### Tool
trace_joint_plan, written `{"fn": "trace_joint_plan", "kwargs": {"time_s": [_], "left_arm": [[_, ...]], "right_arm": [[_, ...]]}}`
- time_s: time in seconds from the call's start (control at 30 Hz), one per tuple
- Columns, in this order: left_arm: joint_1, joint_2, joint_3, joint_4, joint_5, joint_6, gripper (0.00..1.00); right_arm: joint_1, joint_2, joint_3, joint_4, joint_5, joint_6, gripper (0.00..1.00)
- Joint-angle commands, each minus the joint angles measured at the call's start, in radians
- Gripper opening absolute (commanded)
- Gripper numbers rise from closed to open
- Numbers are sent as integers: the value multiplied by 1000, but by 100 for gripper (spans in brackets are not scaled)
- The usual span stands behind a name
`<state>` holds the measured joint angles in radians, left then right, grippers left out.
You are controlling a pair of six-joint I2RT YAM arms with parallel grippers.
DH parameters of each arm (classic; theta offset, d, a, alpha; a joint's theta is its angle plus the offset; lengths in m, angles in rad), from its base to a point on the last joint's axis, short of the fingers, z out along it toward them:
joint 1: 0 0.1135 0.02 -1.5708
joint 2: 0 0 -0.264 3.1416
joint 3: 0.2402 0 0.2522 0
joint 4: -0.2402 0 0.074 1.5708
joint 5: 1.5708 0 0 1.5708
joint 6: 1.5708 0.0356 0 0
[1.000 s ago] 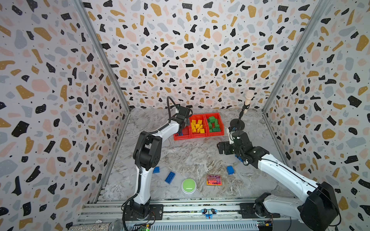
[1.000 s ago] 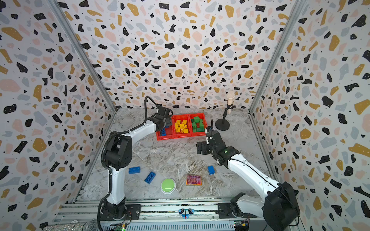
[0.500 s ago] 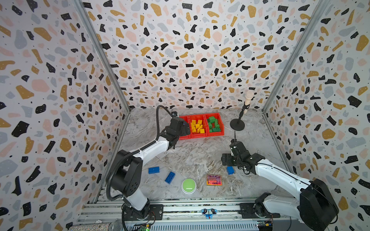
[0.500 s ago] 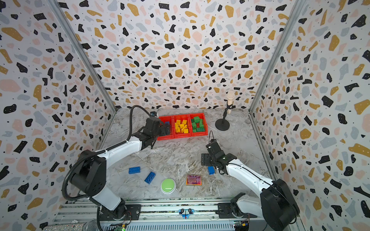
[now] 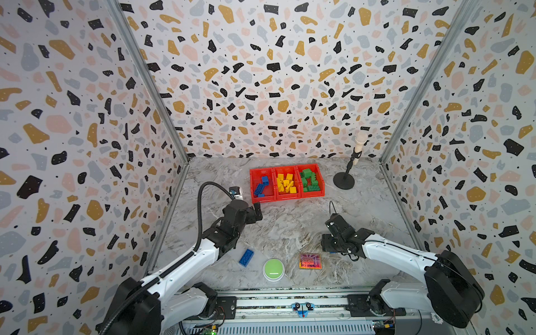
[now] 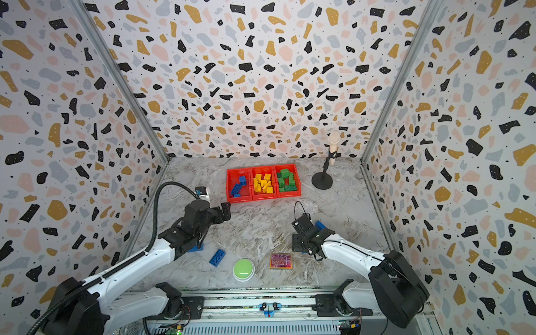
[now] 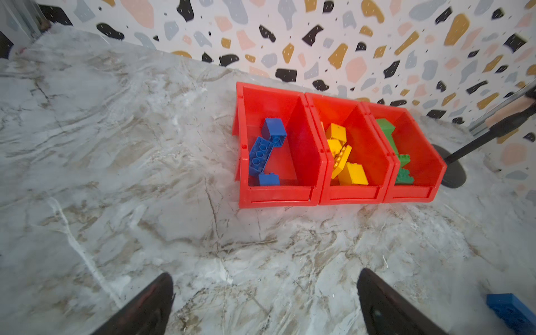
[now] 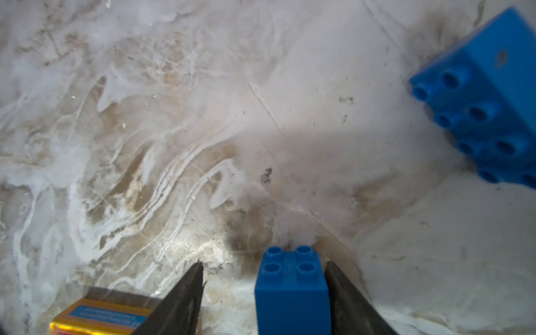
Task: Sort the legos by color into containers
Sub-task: 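Grasp a blue brick with the right gripper while the left gripper withdraws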
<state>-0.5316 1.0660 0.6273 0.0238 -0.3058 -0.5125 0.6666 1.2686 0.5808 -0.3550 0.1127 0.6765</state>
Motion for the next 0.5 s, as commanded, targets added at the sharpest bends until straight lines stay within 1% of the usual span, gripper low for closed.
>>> {"fn": "trace_joint_plan", "kwargs": {"time_s": [0.0,0.07,0.13,0.2,0.23,0.33,0.47], "left_arm": [[-4,-41,-29,2,-28,-15,100],[-4,-47,-35,-2,-22,-21,100],[-4,-50,-40,-8,-16,-21,100],[-4,-60,-47,-16,-18,-17,100],[-4,-67,-49,-23,-25,-16,100],[-4,-99,-56,-42,-38,-9,100],[-4,-152,-78,-75,-46,-9,100]], "right_arm": [[8,1,-9,-6,8,23,55],[13,11,-3,-5,7,18,48],[18,26,9,-8,5,8,38],[24,42,24,-13,6,3,31],[29,48,37,-16,5,-4,30],[40,67,101,-20,8,-30,29],[44,115,236,44,-46,-98,30]]}}
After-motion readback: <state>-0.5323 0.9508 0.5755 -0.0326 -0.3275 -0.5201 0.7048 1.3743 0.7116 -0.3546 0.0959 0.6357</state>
